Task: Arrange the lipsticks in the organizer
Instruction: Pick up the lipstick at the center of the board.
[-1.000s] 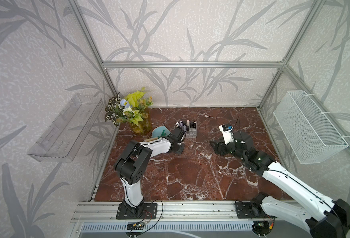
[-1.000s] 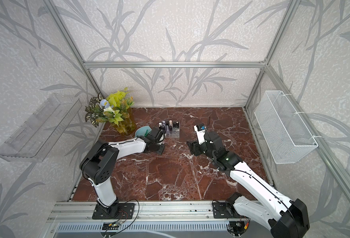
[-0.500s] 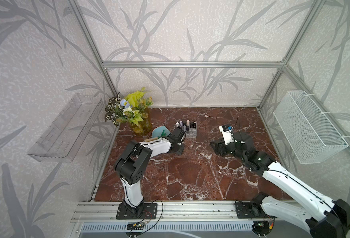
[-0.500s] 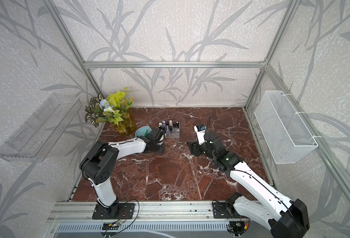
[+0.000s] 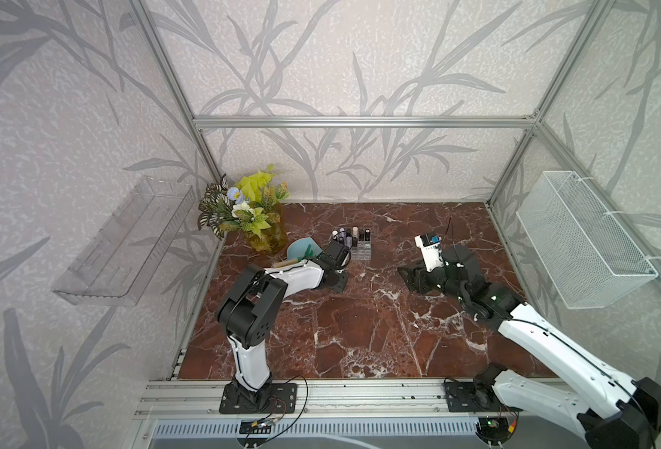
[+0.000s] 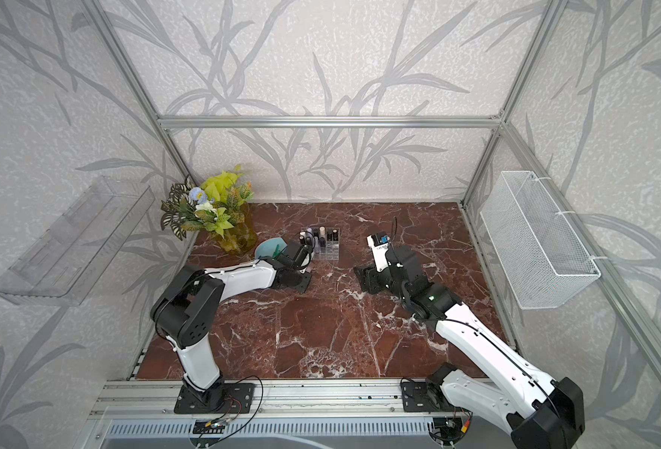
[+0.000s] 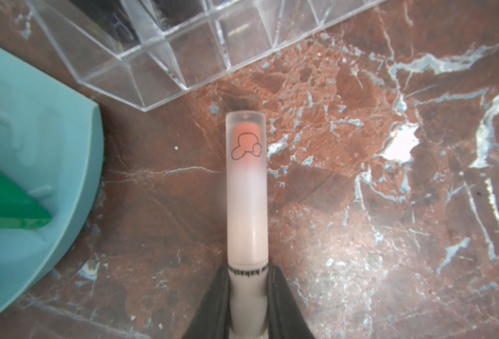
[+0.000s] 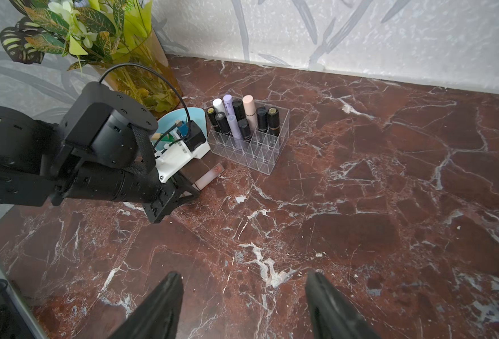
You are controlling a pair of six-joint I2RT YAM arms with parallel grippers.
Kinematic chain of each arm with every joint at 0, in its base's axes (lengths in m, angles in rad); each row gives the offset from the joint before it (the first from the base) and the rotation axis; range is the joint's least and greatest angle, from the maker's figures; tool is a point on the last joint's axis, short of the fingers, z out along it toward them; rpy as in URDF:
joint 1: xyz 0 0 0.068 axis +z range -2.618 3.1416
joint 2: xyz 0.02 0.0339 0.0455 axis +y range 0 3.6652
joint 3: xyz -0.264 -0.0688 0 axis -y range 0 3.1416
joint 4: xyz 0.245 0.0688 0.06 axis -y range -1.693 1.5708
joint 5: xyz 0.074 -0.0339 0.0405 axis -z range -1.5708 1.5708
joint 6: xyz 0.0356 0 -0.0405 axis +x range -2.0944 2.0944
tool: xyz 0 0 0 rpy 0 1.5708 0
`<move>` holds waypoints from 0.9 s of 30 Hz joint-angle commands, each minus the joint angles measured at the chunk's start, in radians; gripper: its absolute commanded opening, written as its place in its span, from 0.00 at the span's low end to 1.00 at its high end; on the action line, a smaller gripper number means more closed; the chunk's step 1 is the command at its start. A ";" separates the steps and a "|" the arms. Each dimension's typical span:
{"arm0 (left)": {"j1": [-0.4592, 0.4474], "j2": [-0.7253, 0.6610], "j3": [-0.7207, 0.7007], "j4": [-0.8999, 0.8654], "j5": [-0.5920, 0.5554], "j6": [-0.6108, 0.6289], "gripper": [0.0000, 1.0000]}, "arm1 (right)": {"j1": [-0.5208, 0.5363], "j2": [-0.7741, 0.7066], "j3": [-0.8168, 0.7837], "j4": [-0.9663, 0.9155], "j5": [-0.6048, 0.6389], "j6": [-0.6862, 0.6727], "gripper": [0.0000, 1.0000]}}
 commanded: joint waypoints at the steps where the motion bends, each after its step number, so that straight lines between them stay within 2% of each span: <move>1: -0.005 -0.020 -0.029 -0.017 0.035 -0.007 0.19 | -0.003 -0.002 0.030 -0.060 -0.054 0.047 0.71; 6: -0.014 -0.085 -0.066 0.016 0.085 -0.018 0.17 | -0.004 0.000 0.016 -0.059 -0.122 0.137 0.72; 13: -0.043 -0.267 -0.119 0.101 0.258 -0.087 0.17 | -0.026 0.022 0.065 -0.083 -0.254 0.240 0.75; 15: -0.045 -0.332 -0.121 0.114 0.316 -0.112 0.17 | -0.040 0.039 0.100 -0.095 -0.300 0.243 0.78; 17: -0.048 -0.388 -0.138 0.154 0.424 -0.126 0.17 | -0.068 0.061 0.134 -0.099 -0.366 0.245 0.83; 20: -0.057 -0.446 -0.170 0.221 0.580 -0.158 0.18 | -0.138 0.122 0.191 -0.110 -0.536 0.249 0.91; 23: -0.079 -0.473 -0.187 0.244 0.616 -0.165 0.17 | -0.188 0.188 0.259 -0.157 -0.672 0.209 0.94; 27: -0.099 -0.504 -0.211 0.288 0.629 -0.171 0.16 | -0.215 0.236 0.306 -0.209 -0.748 0.145 0.94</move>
